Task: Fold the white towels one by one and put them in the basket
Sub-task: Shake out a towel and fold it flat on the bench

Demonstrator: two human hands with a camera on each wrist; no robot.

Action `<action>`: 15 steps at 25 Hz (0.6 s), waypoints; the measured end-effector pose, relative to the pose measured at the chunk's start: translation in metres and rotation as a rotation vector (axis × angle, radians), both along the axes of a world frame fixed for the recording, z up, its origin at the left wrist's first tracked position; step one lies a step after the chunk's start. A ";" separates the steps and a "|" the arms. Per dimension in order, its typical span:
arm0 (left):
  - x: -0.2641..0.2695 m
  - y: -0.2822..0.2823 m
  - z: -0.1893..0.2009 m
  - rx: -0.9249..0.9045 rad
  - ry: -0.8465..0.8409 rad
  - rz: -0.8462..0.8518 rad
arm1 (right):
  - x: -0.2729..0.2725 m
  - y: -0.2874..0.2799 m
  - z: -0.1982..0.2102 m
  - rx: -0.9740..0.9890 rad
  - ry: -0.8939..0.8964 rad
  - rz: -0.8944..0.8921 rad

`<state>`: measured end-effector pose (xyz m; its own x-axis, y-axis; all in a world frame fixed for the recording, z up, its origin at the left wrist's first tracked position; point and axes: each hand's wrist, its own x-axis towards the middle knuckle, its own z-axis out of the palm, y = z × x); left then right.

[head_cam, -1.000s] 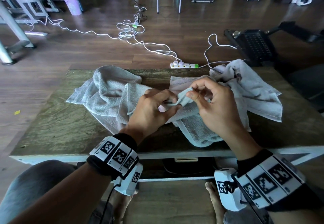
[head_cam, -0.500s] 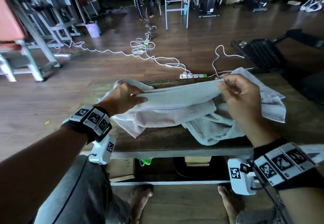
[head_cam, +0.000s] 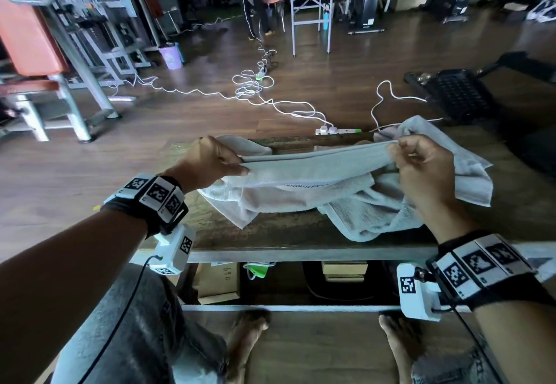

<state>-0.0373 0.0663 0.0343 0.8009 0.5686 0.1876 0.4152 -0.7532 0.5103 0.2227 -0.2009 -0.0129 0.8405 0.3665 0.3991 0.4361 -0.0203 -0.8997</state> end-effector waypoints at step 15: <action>0.013 0.031 0.064 0.350 0.052 -0.011 | 0.005 0.014 0.060 -0.103 0.256 0.118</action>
